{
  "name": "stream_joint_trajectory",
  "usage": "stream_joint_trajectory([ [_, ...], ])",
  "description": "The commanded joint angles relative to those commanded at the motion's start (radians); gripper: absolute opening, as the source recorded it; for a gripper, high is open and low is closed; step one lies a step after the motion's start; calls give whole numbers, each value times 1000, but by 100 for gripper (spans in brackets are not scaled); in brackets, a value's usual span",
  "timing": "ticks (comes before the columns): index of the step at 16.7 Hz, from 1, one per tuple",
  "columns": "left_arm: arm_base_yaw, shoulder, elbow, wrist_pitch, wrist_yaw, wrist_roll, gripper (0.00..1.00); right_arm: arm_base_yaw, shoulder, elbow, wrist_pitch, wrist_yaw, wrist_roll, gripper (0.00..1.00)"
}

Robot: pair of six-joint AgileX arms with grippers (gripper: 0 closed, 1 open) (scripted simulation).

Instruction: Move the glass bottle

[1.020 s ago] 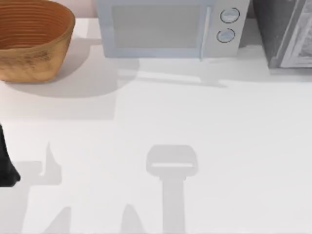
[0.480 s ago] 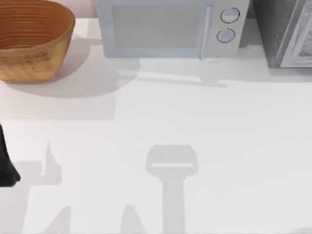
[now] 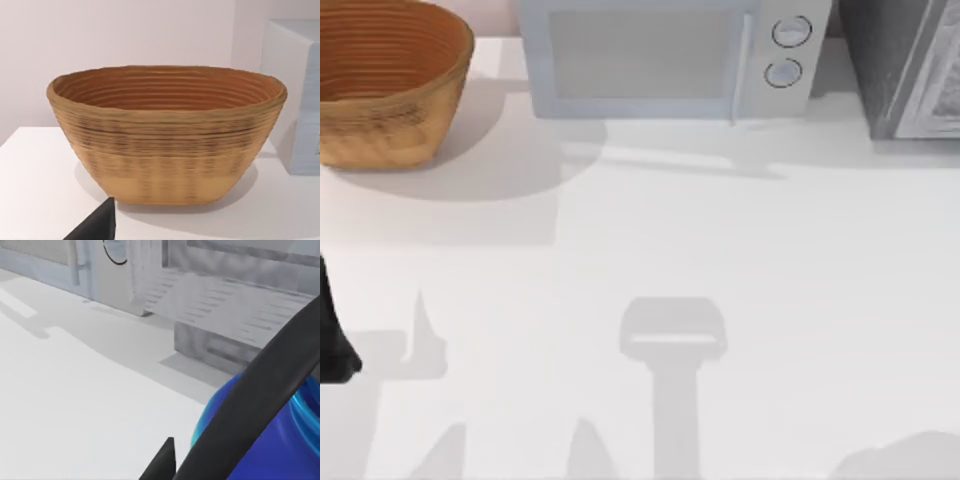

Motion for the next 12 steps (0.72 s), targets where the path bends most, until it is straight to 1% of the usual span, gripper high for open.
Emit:
stream_joint_trajectory([
  [2,0,0,0,0,0,0,100,0,0,0,0,0,0,0],
  [12,0,0,0,0,0,0,100,0,0,0,0,0,0,75],
])
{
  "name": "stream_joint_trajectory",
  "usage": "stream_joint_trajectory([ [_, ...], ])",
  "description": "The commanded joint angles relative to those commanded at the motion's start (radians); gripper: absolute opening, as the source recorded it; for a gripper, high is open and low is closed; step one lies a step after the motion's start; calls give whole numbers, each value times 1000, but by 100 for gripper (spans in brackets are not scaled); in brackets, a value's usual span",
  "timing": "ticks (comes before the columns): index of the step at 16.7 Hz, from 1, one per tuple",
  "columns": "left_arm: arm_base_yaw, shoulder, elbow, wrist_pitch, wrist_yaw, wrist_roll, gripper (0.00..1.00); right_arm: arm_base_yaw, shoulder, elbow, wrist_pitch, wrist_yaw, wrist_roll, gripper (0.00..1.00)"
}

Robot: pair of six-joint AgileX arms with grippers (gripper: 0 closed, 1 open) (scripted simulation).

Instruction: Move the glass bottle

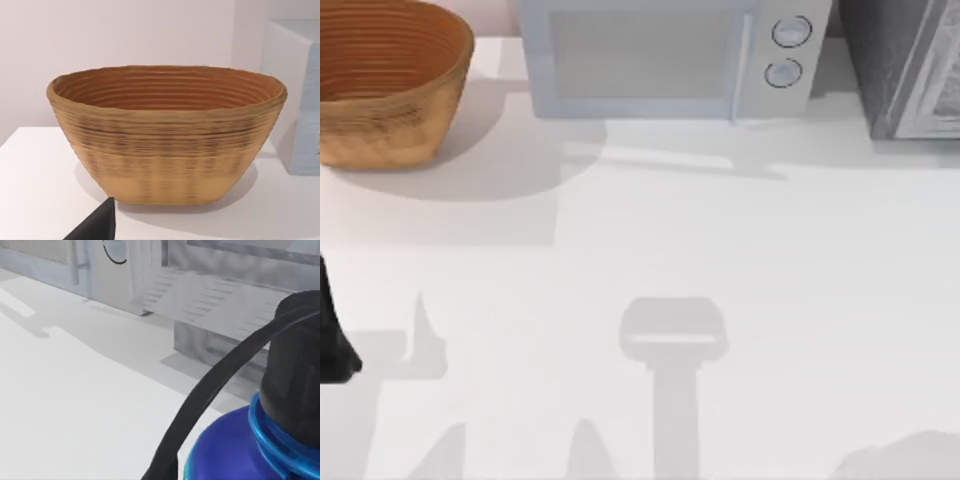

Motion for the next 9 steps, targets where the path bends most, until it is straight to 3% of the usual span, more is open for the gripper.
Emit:
stream_joint_trajectory([
  [3,0,0,0,0,0,0,100,0,0,0,0,0,0,98],
  [9,0,0,0,0,0,0,100,0,0,0,0,0,0,100],
])
